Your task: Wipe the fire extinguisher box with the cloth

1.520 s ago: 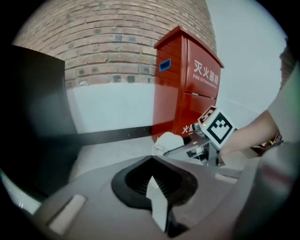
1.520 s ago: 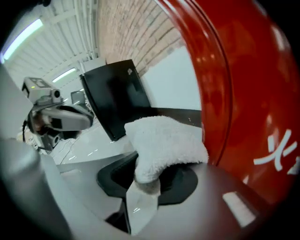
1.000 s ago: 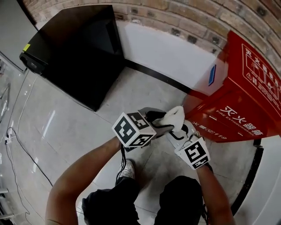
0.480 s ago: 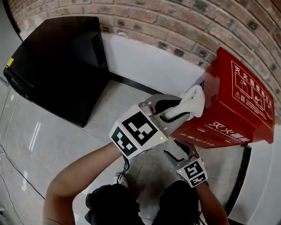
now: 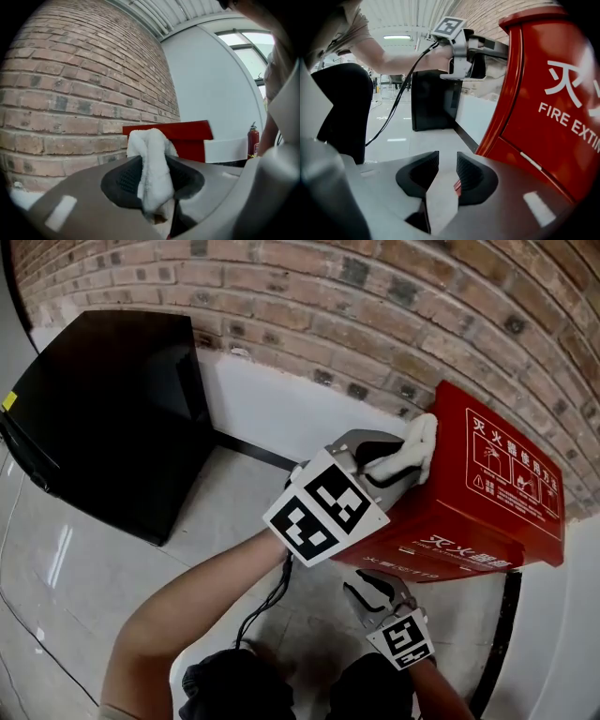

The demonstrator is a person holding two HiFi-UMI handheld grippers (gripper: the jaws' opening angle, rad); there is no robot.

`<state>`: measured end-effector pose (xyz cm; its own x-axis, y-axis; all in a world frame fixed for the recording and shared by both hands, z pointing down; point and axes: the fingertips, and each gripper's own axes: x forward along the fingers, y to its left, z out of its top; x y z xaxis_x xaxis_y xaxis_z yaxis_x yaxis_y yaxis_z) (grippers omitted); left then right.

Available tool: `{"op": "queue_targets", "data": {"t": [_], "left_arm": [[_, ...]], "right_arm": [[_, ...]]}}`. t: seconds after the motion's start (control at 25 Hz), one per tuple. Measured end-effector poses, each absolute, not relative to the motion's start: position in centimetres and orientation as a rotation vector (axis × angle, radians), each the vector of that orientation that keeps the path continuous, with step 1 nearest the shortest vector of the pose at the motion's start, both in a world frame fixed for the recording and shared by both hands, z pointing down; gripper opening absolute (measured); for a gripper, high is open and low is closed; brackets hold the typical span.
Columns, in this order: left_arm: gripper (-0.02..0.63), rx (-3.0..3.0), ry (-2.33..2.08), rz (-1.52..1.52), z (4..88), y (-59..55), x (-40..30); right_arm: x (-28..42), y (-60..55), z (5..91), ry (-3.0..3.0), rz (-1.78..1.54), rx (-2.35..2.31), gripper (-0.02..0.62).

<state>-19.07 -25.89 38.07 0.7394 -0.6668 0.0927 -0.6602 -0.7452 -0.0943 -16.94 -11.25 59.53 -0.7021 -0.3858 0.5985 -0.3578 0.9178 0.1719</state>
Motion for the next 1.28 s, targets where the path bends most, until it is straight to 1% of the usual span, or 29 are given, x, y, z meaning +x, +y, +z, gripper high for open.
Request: {"op": "queue_targets", "data": {"t": [0.24,0.44,0.52,0.56,0.6,0.88,1.28], "left_arm": [[0.126,-2.895,1.180,-0.091,38.7,-32.6,-19.5],[0.126,-2.903,1.266,-0.146,41.7,-36.0,-19.4],[0.126,-2.915,1.312,-0.175,43.4,-36.6,-19.6],[0.126,-2.915,1.332,-0.193,44.2,-36.7,-19.7],[0.126,-2.916,1.347,-0.215,45.0,-36.7,-19.8],[0.120,-2.958,1.322,-0.276,48.2,-33.4,-19.4],[0.118,-3.011,1.262,-0.327,48.9,-23.4,-18.6]], "right_arm": [[-15.7,-11.0,59.0,-2.420,-0.049,0.568,0.126],[-14.7,-12.3,58.1,-2.438,0.044,0.686,0.100],[-14.9,-12.8,57.5,-2.458,0.059,0.711,0.067],[-15.1,-13.0,57.3,-2.467,0.075,0.709,0.026],[-15.3,-13.0,57.3,-2.474,0.099,0.696,0.025],[-16.9,-12.5,58.5,-2.451,0.168,0.603,0.025],[-15.5,-9.3,59.6,-2.439,0.173,0.495,0.025]]}}
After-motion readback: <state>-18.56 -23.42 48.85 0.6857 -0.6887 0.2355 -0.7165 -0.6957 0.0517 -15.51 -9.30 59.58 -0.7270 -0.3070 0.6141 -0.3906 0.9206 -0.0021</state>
